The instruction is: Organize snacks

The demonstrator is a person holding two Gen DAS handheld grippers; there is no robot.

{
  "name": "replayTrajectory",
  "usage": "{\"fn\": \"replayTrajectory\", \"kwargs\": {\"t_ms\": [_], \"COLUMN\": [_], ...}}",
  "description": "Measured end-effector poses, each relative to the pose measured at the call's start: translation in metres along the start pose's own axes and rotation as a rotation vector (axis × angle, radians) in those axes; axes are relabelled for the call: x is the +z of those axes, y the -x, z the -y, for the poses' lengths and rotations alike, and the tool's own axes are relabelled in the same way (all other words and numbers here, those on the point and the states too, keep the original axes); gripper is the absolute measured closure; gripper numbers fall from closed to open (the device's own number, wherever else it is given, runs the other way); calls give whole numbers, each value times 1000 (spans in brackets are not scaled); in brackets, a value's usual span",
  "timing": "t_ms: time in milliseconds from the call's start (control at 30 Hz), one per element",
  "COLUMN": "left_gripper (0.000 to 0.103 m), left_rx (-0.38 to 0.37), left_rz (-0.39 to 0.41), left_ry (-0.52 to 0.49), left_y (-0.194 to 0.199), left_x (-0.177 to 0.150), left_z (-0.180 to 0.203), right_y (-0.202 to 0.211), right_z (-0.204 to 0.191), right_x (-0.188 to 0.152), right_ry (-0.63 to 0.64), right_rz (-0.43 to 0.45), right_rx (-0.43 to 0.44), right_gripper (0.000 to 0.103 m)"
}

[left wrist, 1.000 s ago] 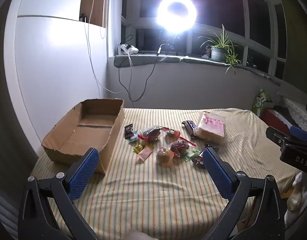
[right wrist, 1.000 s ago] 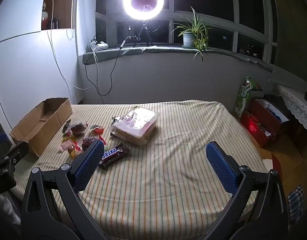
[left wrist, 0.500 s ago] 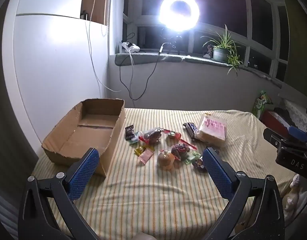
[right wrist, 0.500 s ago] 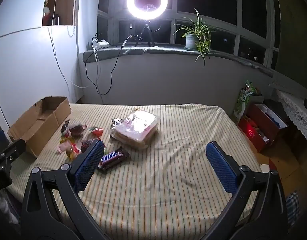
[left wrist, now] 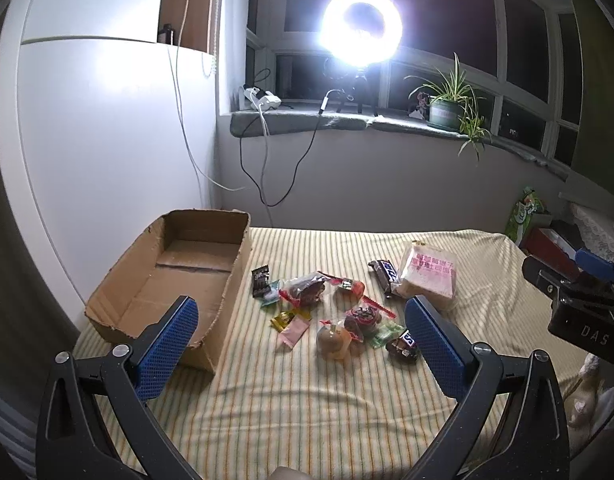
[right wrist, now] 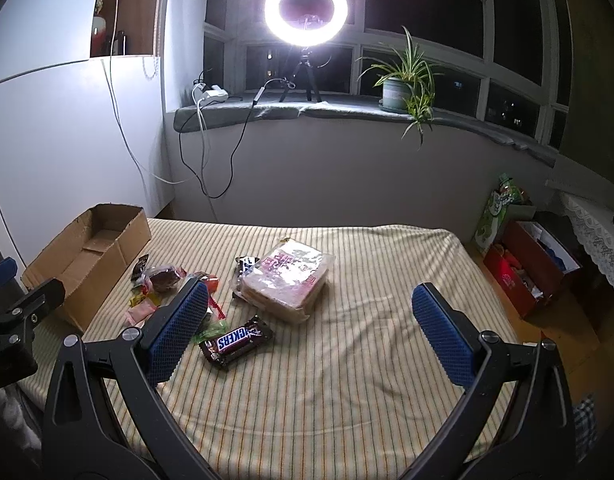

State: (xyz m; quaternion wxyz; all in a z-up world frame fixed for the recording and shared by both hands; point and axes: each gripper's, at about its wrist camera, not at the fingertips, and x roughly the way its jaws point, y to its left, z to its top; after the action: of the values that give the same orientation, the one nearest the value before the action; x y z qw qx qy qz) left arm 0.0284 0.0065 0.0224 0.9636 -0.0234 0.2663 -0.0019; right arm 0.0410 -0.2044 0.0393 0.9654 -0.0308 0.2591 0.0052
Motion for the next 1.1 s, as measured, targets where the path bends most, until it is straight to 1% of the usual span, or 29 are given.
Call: {"fn": "replayTrajectory", "kwargs": {"t_ms": [133, 400, 567, 1100], "left_gripper": [0, 0, 3, 4], "left_rx": [-4, -14, -23, -26], "left_rz": [-3, -11, -16, -16], "left_ry": [-8, -9, -11, -15], "left_y": [-2, -6, -7, -10], "left_x": [-1, 0, -1, -1], "left_z": [2, 4, 5, 4], "right_y": [-4, -6, -11, -13], "right_z": [2, 1, -1, -4], "right_x": [-1, -2, -2, -2], "right_ry": [-3, -4, 0, 1], "right_rz": [-15, -15, -22, -22], "right_rx": [0, -4, 1, 7], "right_gripper": [0, 0, 0, 0]}}
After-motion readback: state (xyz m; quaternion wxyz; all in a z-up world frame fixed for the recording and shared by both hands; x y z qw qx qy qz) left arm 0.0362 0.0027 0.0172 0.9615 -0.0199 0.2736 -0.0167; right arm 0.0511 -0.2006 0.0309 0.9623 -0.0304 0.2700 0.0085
